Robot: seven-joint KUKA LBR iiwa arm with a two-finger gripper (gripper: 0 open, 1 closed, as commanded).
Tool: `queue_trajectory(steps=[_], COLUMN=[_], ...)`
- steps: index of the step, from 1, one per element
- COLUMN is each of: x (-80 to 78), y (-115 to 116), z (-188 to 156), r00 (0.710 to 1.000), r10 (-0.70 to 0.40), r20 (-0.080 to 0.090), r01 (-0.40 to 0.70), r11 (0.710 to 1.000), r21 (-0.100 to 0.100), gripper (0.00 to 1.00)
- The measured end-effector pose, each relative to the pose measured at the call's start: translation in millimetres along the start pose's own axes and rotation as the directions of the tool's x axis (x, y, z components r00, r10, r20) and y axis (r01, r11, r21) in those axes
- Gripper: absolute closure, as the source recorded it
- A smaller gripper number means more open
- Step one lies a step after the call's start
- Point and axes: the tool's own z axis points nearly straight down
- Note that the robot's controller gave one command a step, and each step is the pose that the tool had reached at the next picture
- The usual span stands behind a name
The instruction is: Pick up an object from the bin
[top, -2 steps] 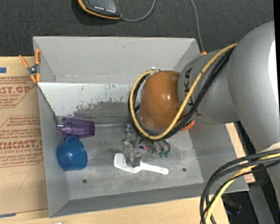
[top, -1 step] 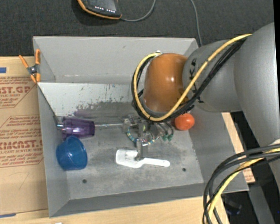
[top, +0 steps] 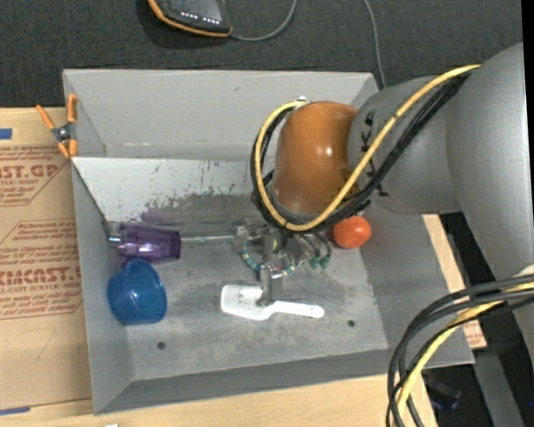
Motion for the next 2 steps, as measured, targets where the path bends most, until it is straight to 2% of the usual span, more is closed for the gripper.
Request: queue_trajectory(steps=[1, 2], x=[30.5, 46.1], y=[-1, -15], z=[25, 35], r00=[0.947, 0.937], r10=[-0.322, -0.350], r20=[0.003, 0.003], r01=[0.322, 0.350], r11=[0.947, 0.937], r21=[0.000, 0.001], gripper=[0.00, 1.00])
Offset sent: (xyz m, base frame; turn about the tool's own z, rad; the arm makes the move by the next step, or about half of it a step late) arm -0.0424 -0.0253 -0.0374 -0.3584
